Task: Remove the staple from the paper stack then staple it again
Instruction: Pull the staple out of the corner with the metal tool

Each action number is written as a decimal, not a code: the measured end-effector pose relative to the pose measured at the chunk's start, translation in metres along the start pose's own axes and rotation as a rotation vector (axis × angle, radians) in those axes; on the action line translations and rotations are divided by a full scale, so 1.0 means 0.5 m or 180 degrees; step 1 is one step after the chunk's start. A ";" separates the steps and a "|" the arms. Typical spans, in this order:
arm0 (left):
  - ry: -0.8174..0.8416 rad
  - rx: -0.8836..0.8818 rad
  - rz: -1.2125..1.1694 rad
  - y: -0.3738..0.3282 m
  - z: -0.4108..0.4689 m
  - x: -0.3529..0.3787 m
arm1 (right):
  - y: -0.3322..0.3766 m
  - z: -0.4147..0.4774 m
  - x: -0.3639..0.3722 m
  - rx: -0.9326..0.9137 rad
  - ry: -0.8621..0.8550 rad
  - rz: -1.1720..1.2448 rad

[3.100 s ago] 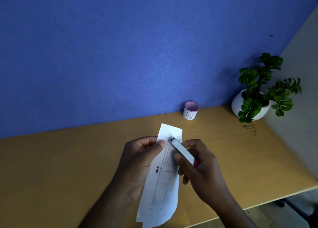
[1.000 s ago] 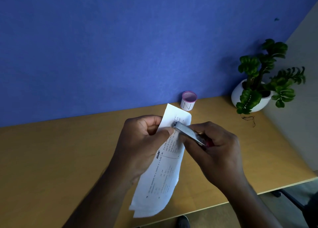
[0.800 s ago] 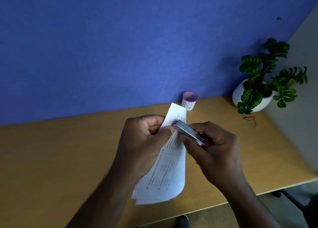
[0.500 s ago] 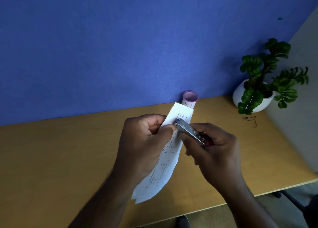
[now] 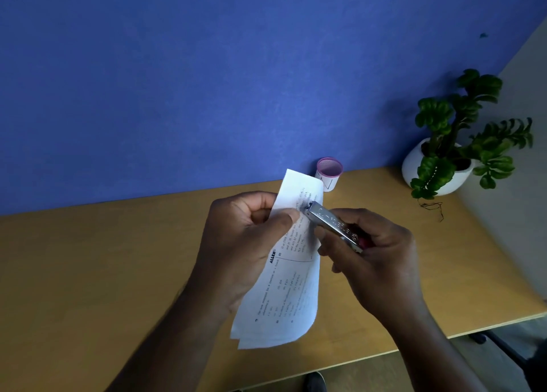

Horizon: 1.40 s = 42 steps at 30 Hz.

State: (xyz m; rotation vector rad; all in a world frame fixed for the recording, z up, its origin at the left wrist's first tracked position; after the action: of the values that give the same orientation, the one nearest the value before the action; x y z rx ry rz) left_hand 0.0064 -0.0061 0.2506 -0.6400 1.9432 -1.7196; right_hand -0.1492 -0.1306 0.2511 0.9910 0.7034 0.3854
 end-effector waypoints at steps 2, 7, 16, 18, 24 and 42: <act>0.0096 -0.0043 0.0068 -0.004 -0.004 0.006 | 0.000 0.001 0.000 0.0006 0.0036 -0.0049; 0.0107 -0.0075 0.0127 -0.011 -0.011 0.010 | 0.023 0.005 0.000 -0.0164 0.0127 -0.0295; -0.0063 0.0095 0.0426 -0.013 -0.016 0.008 | 0.041 0.004 0.003 -0.0335 0.0090 -0.0495; -0.0054 0.0116 0.0394 -0.013 -0.016 0.009 | 0.041 0.004 0.002 -0.0339 0.0078 -0.0488; -0.0079 0.0090 0.0244 -0.013 -0.016 0.013 | 0.039 0.004 0.002 -0.0335 -0.0048 -0.0508; -0.0177 0.0004 -0.0112 -0.003 -0.006 0.006 | 0.009 -0.002 0.001 -0.0093 -0.0016 -0.0036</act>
State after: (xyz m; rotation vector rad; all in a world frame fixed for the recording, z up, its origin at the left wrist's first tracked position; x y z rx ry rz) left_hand 0.0023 -0.0055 0.2524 -0.7180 1.9035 -1.7055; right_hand -0.1494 -0.1276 0.2543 0.9596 0.6968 0.3824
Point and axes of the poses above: each hand's wrist, its own z-axis towards the middle knuckle, its own x-axis out of the palm, y = z × x, the point moved 7 cm from there along z, towards the middle knuckle, and after that the axes turned 7 degrees about y, right-handed, at the moved point
